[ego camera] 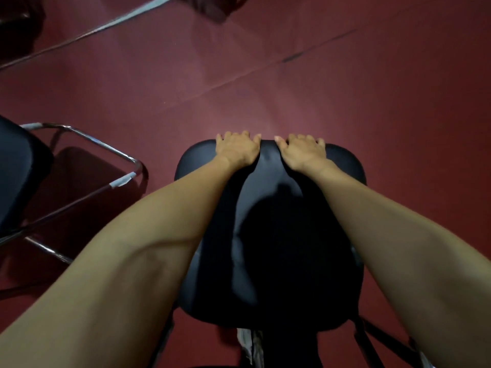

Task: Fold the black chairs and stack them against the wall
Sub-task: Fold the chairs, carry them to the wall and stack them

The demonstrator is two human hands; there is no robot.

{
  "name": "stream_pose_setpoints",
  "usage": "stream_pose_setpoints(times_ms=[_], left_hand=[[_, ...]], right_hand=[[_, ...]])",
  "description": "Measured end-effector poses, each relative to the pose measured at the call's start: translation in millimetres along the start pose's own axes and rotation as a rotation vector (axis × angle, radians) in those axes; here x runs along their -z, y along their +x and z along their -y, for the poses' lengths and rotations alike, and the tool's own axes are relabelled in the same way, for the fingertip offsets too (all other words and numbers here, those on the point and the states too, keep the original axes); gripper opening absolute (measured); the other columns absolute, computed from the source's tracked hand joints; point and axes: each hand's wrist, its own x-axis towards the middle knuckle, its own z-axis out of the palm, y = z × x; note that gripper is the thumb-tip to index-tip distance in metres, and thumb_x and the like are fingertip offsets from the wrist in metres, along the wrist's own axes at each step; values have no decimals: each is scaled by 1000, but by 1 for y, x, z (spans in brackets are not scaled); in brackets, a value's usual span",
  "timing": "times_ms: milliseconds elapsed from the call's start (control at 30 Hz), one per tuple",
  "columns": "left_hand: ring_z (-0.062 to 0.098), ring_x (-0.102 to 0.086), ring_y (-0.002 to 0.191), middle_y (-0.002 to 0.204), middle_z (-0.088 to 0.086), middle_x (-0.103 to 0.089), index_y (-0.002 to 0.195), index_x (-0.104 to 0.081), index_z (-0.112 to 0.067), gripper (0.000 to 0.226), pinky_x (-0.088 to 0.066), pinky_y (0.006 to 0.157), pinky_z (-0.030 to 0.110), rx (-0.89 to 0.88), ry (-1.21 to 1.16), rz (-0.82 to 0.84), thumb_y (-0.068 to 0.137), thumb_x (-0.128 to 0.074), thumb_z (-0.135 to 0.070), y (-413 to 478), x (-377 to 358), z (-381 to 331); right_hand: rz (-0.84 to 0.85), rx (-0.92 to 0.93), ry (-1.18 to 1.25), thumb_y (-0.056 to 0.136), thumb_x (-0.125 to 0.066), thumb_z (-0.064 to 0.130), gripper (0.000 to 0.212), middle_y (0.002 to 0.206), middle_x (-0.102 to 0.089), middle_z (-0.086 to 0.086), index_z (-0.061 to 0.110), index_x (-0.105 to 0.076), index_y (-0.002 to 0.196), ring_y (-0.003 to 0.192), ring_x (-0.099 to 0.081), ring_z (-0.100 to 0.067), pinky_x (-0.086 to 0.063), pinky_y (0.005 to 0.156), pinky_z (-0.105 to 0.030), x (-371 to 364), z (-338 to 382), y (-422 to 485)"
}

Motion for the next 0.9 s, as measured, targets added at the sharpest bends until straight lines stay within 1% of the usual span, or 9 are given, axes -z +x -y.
stream_pose_setpoints(times_ms=[233, 367, 467, 533, 667, 767, 900], left_hand=[[36, -41, 127, 131, 22, -55, 128, -49, -9, 53, -25, 107, 46, -1, -15, -20, 101, -21, -45, -35, 20, -4], [36, -41, 126, 131, 21, -56, 126, -53, -10, 52, -27, 105, 45, -4, 3, -15, 100, -25, -46, -77, 39, -4], [35, -40, 127, 134, 19, -54, 126, -58, -11, 57, -30, 104, 43, -1, 41, -3, 100, -25, -50, -118, 53, -4], [35, -38, 128, 137, 19, -50, 129, -59, -11, 61, -29, 105, 43, -4, 56, 1, 100, -24, -51, -148, 61, -4], [35, -33, 132, 142, 20, -44, 135, -54, -11, 60, -28, 106, 42, -21, 58, 14, 100, -25, -51, -209, 74, -2], [35, -31, 133, 143, 20, -41, 137, -52, -10, 61, -27, 108, 43, -23, 57, 16, 100, -27, -51, -252, 76, 1], [36, -31, 134, 143, 21, -40, 137, -52, -9, 61, -27, 109, 43, -35, 52, 6, 100, -29, -52, -306, 72, 6]], right_hand=[[-40, 9, 14, 99, -18, 53, 64, 140, -47, -16, 8, -46, 134, 132, -36, -31, -18, 111, -50, 18, 2, -35], [-42, 35, 15, 95, -20, 63, 72, 140, -46, -14, 8, -46, 133, 131, -36, -31, -20, 110, -49, 36, 4, -81], [-56, 62, 10, 90, -21, 71, 79, 139, -47, -13, 9, -45, 132, 128, -37, -30, -24, 106, -46, 51, 6, -123], [-71, 81, -1, 89, -21, 73, 78, 138, -46, -13, 11, -45, 131, 127, -37, -30, -25, 104, -44, 58, 6, -154], [-23, 100, -6, 86, -23, 76, 78, 137, -43, -14, 16, -46, 131, 128, -34, -32, -25, 104, -44, 74, 6, -214], [26, 95, 13, 80, -29, 81, 84, 137, -42, -13, 18, -44, 133, 129, -33, -32, -24, 105, -45, 81, 7, -257], [48, 88, 55, 76, -38, 83, 86, 133, -48, -11, 15, -44, 129, 126, -39, -30, -25, 104, -46, 77, 9, -309]])
